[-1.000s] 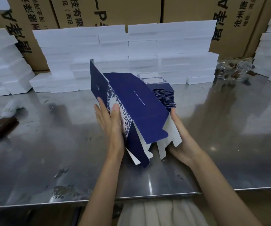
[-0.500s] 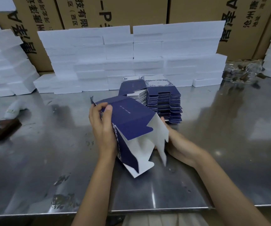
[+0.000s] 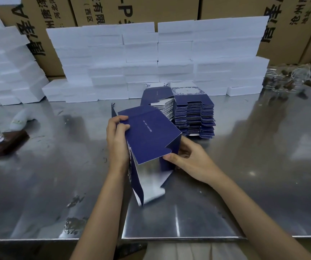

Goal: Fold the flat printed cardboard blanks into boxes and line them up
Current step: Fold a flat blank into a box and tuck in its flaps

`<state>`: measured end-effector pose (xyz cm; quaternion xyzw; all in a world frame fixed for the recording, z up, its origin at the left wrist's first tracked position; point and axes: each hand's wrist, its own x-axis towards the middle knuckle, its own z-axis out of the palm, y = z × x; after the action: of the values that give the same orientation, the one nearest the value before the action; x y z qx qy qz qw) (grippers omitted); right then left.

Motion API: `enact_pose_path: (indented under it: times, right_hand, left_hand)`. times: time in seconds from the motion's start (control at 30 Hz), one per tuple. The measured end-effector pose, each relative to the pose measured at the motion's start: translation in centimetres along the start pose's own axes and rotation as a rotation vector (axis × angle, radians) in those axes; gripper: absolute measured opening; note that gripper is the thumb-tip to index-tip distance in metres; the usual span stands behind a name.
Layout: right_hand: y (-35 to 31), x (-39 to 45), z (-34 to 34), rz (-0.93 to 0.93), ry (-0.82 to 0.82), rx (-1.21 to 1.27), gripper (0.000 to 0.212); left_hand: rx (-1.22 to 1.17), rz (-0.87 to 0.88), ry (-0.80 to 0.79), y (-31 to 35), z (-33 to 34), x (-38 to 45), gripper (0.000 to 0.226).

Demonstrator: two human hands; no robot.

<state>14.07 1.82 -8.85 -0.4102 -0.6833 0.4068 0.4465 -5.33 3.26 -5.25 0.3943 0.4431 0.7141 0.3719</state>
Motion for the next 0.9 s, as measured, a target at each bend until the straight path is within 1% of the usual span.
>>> enact_pose_path:
  times: [0.1, 0.2, 0.23, 0.33, 0.4, 0.47, 0.53, 0.6, 0.73, 0.9]
  right_hand:
    - [-0.2, 0.0, 0.8, -0.069, 0.131, -0.204, 0.052]
    - [-0.4, 0.0, 0.5, -0.076, 0.119, -0.314, 0.071]
    - [-0.3, -0.1, 0.2, -0.065, 0.102, -0.333, 0.07]
    - [0.3, -0.8, -0.9, -0.046, 0.019, -0.393, 0.047]
    - [0.5, -1.0, -1.4, -0.04, -0.058, -0.437, 0.037]
    - [0.5, -0.9, -1.5, -0.03, -0.11, -0.469, 0.032]
    - [0.5, -0.7, -1.2, -0.03, -0.114, -0.472, 0.029]
    - [0.3, -0.6, -1.0, -0.029, -0.121, -0.497, 0.028]
    - [-0.6, -0.1, -1.9, -0.024, -0.171, -0.56, 0.035]
    - [-1.6, 0.5, -2.4, -0.099, -0.16, -0.575, 0.044]
  left_hand:
    - [0.015, 0.026, 0.014, -0.1, -0.1, 0.3, 0.023]
    - [0.023, 0.044, 0.009, -0.2, -0.4, 0.3, 0.022]
    - [0.016, 0.044, 0.009, -0.2, -0.5, 0.3, 0.022]
    - [0.015, 0.043, 0.016, -0.2, -0.7, 0.2, 0.022]
    - [0.029, 0.045, 0.013, -0.1, -0.6, 0.2, 0.023]
    - [0.039, 0.049, 0.007, -0.1, -0.5, 0.2, 0.023]
    - [0.043, 0.052, 0.006, 0.0, -0.5, 0.2, 0.023]
    - [0.037, 0.049, 0.005, 0.1, -0.5, 0.1, 0.023]
    - [0.016, 0.04, 0.01, 0.2, -0.4, -0.2, 0.023]
    - [0.024, 0.048, 0.005, 0.2, -0.3, 0.0, 0.023]
